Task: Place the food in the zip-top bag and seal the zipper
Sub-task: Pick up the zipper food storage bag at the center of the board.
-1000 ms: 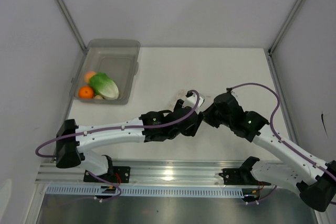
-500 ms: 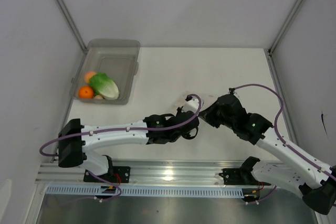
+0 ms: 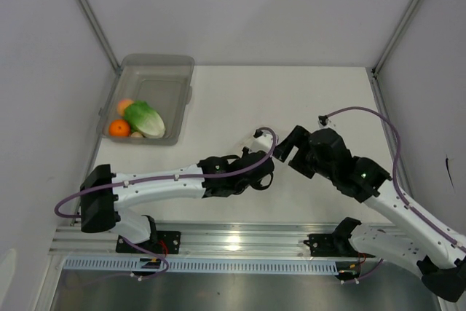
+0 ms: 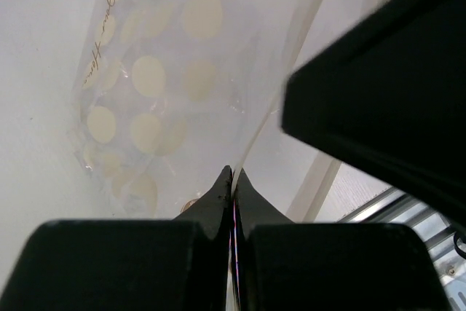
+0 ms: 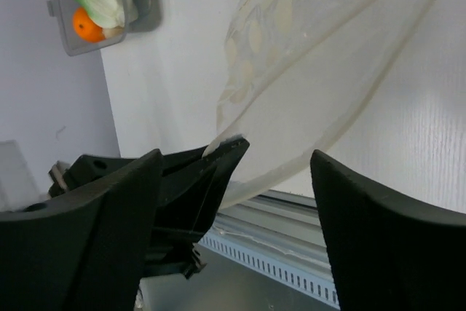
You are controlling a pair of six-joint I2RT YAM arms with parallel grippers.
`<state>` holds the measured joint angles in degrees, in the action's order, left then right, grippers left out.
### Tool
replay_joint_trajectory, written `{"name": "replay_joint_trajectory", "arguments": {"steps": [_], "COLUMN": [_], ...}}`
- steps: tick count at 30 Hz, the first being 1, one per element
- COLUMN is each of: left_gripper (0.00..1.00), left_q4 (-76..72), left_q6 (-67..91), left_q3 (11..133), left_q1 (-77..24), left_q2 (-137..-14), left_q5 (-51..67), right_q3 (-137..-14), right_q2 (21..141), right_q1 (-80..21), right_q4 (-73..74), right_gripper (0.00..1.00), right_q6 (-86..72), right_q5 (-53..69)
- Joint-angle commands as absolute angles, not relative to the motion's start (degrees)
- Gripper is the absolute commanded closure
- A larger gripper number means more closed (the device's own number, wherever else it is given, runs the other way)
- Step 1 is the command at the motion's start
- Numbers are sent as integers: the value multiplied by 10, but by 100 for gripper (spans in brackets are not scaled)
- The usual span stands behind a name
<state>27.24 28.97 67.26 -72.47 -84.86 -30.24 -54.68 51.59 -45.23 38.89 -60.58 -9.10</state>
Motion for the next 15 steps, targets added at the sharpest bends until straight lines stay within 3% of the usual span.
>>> {"name": "replay_joint_trajectory", "arguments": {"steps": [1, 5, 12, 15], "left_gripper": [99, 99, 99, 99], "left_q4": [275, 286, 295, 300], "left_q6": [305, 307, 315, 323], "left_q3": [694, 713, 741, 749], "left_q1": [-720, -719, -718, -718], "left_q2": [-828, -831, -830, -829], "left_q5": [-303, -306, -295, -289], "right_q3": [-577, -565, -511, -517], "right_q2": [471, 440, 400, 424], "right_q1": [-455, -454, -435, -421], "right_q4": [424, 436, 407, 415], "right_gripper": [13, 1, 1, 8], "right_q6": [-575, -584, -601, -594], "right_q5": [-120, -112, -86, -76]}}
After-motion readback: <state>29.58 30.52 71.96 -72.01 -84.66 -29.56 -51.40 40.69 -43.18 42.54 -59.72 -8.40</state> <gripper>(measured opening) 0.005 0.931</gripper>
